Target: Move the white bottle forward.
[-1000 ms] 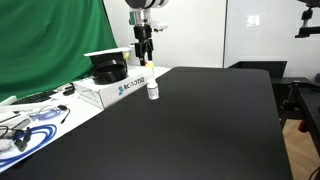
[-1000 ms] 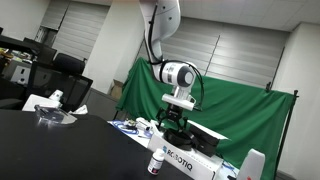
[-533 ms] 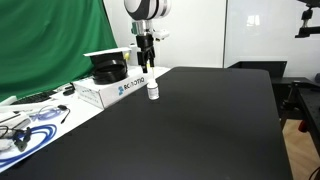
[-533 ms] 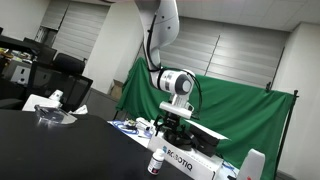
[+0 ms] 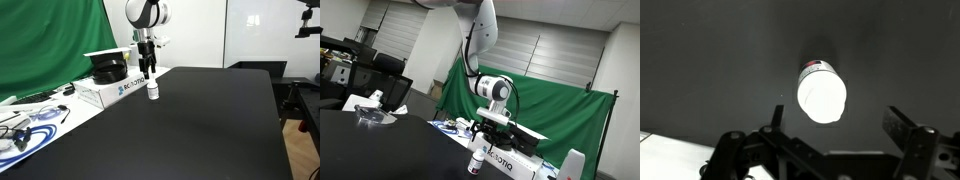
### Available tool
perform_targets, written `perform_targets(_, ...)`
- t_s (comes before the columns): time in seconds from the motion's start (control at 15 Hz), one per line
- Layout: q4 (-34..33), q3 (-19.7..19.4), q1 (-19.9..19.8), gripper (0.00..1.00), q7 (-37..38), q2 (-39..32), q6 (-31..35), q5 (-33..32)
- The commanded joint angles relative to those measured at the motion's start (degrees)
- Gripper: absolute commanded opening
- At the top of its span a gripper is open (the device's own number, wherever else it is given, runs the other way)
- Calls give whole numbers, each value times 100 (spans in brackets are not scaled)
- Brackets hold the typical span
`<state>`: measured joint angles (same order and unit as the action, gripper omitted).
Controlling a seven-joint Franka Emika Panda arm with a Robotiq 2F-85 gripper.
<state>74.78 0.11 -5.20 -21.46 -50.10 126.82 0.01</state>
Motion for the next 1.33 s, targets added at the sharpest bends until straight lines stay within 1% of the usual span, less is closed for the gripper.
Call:
perform_targets(0.0, -203, 119, -96, 100, -3, -150, 79, -57)
perform_targets(0.8, -248, 88, -116, 100, 28, -370, 295, -104)
perform_targets(0.87, -240, 85, -113, 75, 29, -390, 354, -111)
perform_targets(0.93, -246, 81, -110, 75, 16, -403, 354, -127)
perform_targets(1.27, -264, 51, -116, 39, 65, -353, 321, -136)
